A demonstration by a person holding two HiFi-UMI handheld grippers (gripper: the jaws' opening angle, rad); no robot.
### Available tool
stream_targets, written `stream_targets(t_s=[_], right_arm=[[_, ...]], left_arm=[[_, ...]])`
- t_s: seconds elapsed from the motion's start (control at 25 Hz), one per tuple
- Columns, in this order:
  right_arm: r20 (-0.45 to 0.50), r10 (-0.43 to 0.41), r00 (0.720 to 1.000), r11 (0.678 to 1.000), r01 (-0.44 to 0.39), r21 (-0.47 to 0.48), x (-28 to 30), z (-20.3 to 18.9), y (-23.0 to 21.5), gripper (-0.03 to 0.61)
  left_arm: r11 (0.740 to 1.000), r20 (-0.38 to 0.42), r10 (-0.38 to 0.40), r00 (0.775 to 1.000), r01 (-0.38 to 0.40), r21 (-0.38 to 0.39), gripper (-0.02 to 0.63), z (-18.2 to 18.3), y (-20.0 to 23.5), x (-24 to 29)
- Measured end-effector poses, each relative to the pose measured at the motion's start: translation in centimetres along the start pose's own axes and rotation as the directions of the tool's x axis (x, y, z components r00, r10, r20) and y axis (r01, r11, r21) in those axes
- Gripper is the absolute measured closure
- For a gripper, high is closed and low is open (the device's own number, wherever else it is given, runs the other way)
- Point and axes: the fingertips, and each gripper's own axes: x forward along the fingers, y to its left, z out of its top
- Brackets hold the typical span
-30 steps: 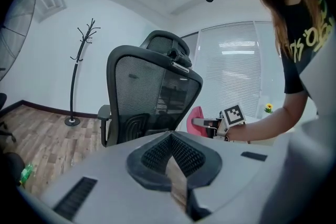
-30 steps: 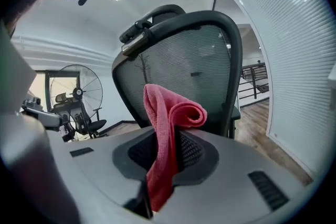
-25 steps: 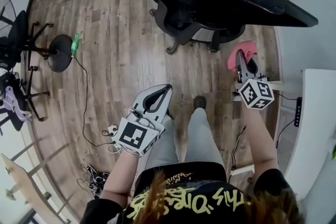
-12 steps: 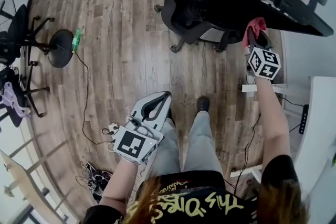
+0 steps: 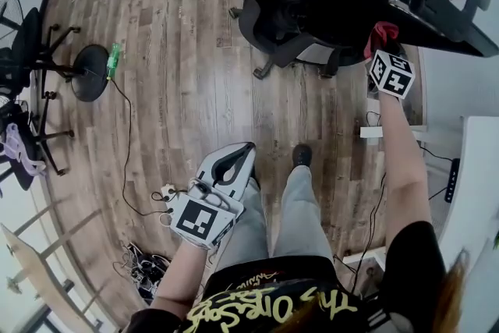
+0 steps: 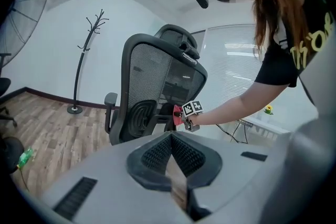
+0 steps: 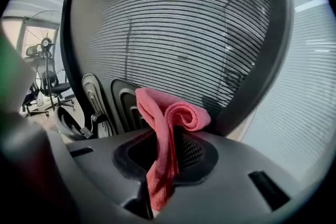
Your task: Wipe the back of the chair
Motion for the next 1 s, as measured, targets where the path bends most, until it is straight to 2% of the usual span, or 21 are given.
stream_targets(t_s=[0.32,0.52,0.68,0.84,1.0], right_arm=[[-0.009,0.006,1.000,0.999,-0.005,0.052,-0.1,0.8,1.9,0.512],[-0.003,0.039,0.999,0.999,-0.039,-0.004,-0.3,1.6,3.8,0.512],[0.005,0.098,0.995,0.989,-0.097,-0.110,-0.8,2.7,6.2,0.512],[-0.010,0.178,0.984,0.945,-0.174,-0.276,-1.1,3.6,9.9,0.514],[-0.032,0.229,0.973,0.909,-0.226,-0.351,-0.8,4.7,13.3,0.514]], left_arm=[[1.000,0.005,-0.004,1.000,0.004,0.004,0.620,0.5,-0.1,0.0],[1.000,0.006,-0.004,1.000,0.004,0.009,0.620,0.9,-0.1,-0.3],[1.000,0.004,-0.005,1.000,0.005,0.010,0.620,0.9,0.1,-0.6],[1.000,-0.002,-0.013,1.000,0.013,0.012,0.620,0.8,-0.1,-0.6],[1.000,-0.002,-0.019,1.000,0.019,0.009,0.620,0.9,-0.3,-0.7]])
